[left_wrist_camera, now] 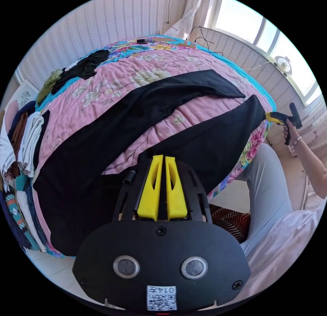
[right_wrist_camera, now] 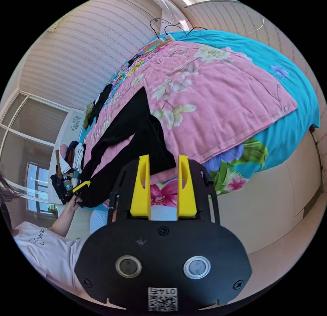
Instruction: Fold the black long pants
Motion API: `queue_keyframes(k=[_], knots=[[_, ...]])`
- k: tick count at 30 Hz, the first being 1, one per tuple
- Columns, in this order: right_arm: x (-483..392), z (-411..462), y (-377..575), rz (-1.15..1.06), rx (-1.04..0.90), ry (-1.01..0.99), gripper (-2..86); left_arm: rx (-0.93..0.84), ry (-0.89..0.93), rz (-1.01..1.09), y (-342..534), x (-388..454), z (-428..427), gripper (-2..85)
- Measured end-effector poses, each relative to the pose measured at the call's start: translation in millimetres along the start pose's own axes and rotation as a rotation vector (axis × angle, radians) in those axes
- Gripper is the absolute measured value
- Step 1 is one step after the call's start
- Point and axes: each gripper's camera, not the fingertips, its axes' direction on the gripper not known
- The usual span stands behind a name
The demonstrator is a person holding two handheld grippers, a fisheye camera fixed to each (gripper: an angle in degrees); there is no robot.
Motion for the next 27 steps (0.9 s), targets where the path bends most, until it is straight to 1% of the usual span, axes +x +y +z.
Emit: queue_keyframes(k=[2,3,4,8,11,13,14,17,19,22,24,27], knots=[[-8.2,10.4,-2.6,-0.018,-0.066,0.018,4.6,-0.023,0.004,0.053,4.7,11.1,4.3,-0.2],[-14.3,8.8,-2.7,-0.027,-0.061,0.066,2.2,-0.038,-0.004,0.062,5.7,12.9,7.7,-0.2],[-19.1,2.2,-1.6,-0.042,-0.050,0.073,1.3,-0.070,-0.010,0.065,7.1,14.2,15.5,-0.2],[-22.5,-30.8,8.3,-0.047,-0.014,0.038,0.5,-0.116,0.010,0.048,7.4,11.5,34.1,-0.1],[-13.7,-28.4,10.6,-0.023,-0.096,0.048,0.7,-0.129,0.024,0.057,6.2,9.1,36.2,-0.1],[-12.1,-13.5,7.3,0.014,-0.173,0.081,1.3,-0.138,0.028,0.053,5.0,7.6,29.9,0.1],[-13.3,-12.6,6.0,0.029,-0.173,0.100,1.6,-0.122,0.019,0.058,5.1,7.8,21.1,0.2],[-34.1,-20.0,-3.5,0.006,-0.056,0.110,3.8,-0.046,0.005,0.094,5.2,8.7,-6.7,0.8],[-58.5,-15.1,-20.3,-0.042,0.010,0.129,7.1,-0.026,-0.032,0.110,2.8,7.5,-16.3,1.6],[-88.0,9.3,-50.2,-0.093,0.004,0.094,11.6,-0.039,-0.119,0.122,-4.7,2.2,-13.5,3.8],[-103.1,27.3,-67.2,-0.104,-0.006,0.109,11.7,-0.063,-0.109,0.100,-9.4,-4.1,-3.5,4.9],[-120.9,58.3,-87.8,-0.116,-0.104,0.073,3.7,-0.159,-0.087,0.084,-11.9,-11.0,21.0,5.7]])
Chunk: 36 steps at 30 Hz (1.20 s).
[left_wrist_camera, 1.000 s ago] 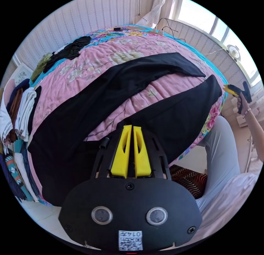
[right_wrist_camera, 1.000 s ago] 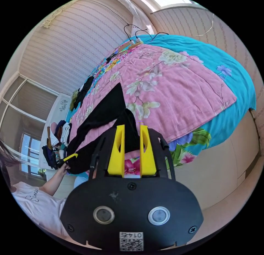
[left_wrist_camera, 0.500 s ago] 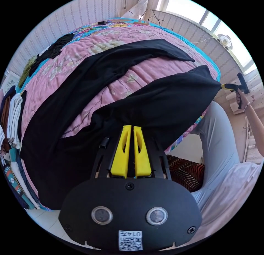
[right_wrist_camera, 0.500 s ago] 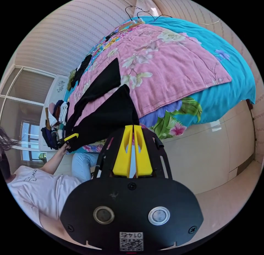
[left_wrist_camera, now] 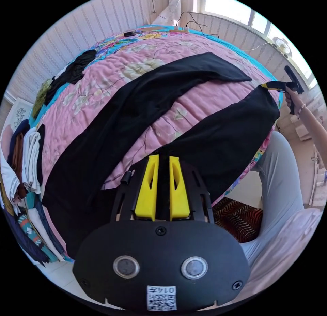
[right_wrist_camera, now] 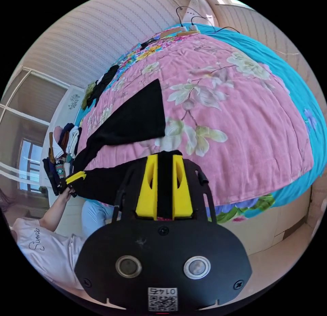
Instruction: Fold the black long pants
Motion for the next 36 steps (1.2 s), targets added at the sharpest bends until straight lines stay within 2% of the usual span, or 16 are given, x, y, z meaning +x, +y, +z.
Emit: queue_keyframes(k=[4,9,13,17,19,23,26,29,31,36], knots=[[-22.3,-16.6,-17.8,0.007,0.120,0.022,0.5,0.074,0.006,0.020,4.5,-2.9,-19.7,5.7],[-39.0,6.0,-50.7,0.048,0.051,0.088,0.2,0.116,0.032,0.047,18.5,-10.7,-43.6,5.8],[-56.1,30.5,-60.0,0.095,0.036,0.060,1.0,0.017,-0.025,0.101,36.2,-14.7,-21.3,5.9],[-82.9,29.0,-54.0,0.094,0.080,0.080,3.5,0.076,0.091,-0.049,63.6,-42.1,-27.4,5.2],[-106.6,24.4,-53.4,0.079,0.091,0.177,5.6,0.159,0.129,-0.142,86.7,-62.5,-48.4,4.4],[-152.1,17.4,-64.8,0.032,0.151,0.280,5.6,0.233,0.009,-0.396,177.0,-127.7,-94.2,4.8],[-220.0,30.2,-92.4,-0.127,0.152,0.275,5.7,0.247,-0.117,-0.638,268.1,-175.1,-117.3,5.6],[-334.2,80.3,-130.1,-0.420,0.042,0.162,5.9,0.264,-0.147,-0.903,360.2,-212.0,-124.7,7.1],[-451.4,142.4,-148.1,-0.675,-0.070,0.074,6.1,0.306,-0.134,-1.026,405.7,-225.1,-125.7,8.2],[-692.2,284.6,-140.7,-1.085,-0.286,-0.046,8.0,0.448,-0.063,-1.201,476.4,-242.6,-114.3,10.5]])
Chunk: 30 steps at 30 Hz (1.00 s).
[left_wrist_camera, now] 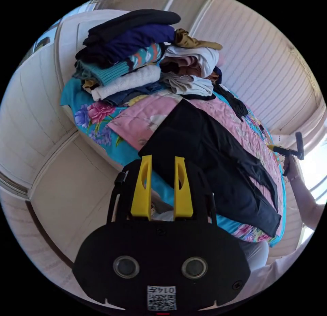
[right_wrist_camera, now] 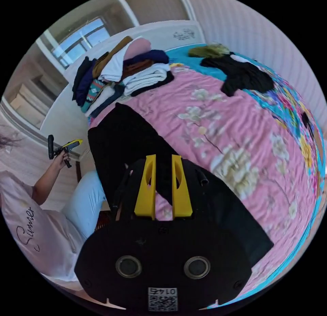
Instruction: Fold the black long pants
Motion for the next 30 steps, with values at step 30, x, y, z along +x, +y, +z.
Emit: queue_keyframes(k=[30], knots=[[-190.8,252.7,-329.1,-0.283,-0.395,0.107,1.7,0.034,0.154,-0.116,-18.9,-93.8,-15.3,3.4]])
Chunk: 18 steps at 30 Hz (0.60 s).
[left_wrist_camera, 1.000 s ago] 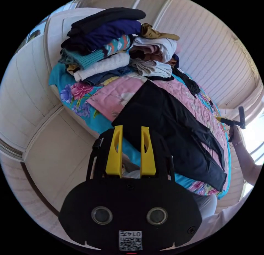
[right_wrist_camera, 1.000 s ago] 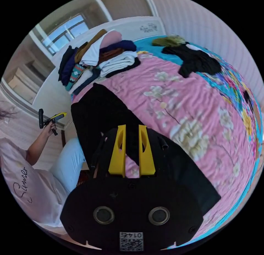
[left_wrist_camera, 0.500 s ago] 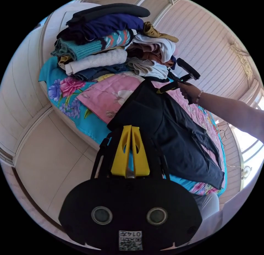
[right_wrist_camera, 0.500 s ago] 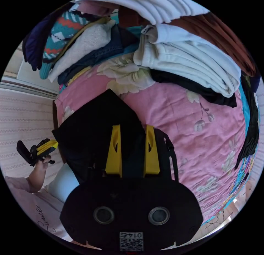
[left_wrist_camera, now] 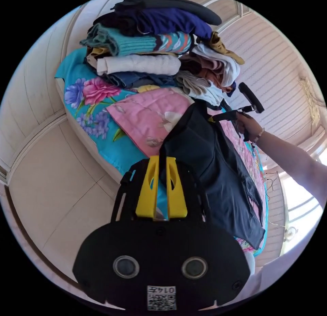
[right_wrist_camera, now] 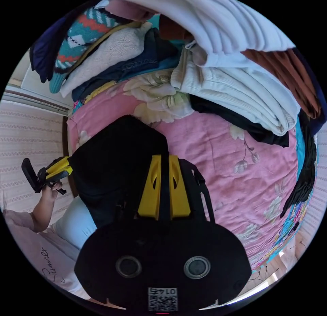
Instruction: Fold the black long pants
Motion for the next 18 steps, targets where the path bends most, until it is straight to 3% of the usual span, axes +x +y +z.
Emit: queue_keyframes(k=[6,8,11,14,18], knots=[[-22.0,-35.8,2.2,-0.083,0.150,0.123,2.2,0.151,-0.066,0.117,-30.9,23.4,-40.7,1.0],[-21.2,-32.9,0.0,-0.039,0.172,0.132,3.2,0.069,-0.199,0.126,-44.9,16.4,-18.6,2.1],[-13.9,-13.1,15.0,0.085,0.119,0.106,6.1,-0.034,-0.241,0.115,-45.2,7.1,8.9,4.9],[-10.5,-12.7,82.8,0.188,0.195,0.083,8.5,0.016,-0.277,0.137,-36.0,19.9,-9.2,5.7],[-13.4,-24.1,259.4,0.351,0.357,0.060,9.3,0.074,-0.228,0.224,-13.5,46.5,-44.5,5.0]])
